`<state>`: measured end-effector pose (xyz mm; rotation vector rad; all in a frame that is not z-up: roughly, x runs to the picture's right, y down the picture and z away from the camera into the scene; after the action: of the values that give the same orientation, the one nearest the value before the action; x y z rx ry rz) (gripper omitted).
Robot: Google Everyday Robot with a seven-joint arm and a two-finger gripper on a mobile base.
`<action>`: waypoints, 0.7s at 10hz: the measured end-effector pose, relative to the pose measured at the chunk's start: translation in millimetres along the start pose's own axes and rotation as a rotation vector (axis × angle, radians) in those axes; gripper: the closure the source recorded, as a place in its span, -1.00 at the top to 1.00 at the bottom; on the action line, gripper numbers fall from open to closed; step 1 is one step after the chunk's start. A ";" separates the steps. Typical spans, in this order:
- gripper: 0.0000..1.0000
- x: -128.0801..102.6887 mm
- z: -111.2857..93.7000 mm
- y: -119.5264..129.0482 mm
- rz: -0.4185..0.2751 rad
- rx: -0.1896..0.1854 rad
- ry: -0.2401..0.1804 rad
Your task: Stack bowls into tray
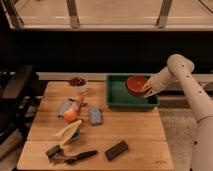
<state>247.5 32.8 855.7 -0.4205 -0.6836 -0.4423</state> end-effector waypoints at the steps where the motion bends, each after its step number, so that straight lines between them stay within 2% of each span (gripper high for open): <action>1: 0.38 -1.4 10.1 -3.9 -0.008 0.011 -0.020; 2: 0.55 -2.5 20.6 -5.2 -0.013 0.026 -0.035; 3: 0.60 -4.3 29.1 -7.3 -0.019 0.038 -0.043; 7: 0.60 -18.2 51.5 -25.9 -0.038 0.106 -0.080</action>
<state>195.4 42.0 885.2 -0.3264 -0.7898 -0.4251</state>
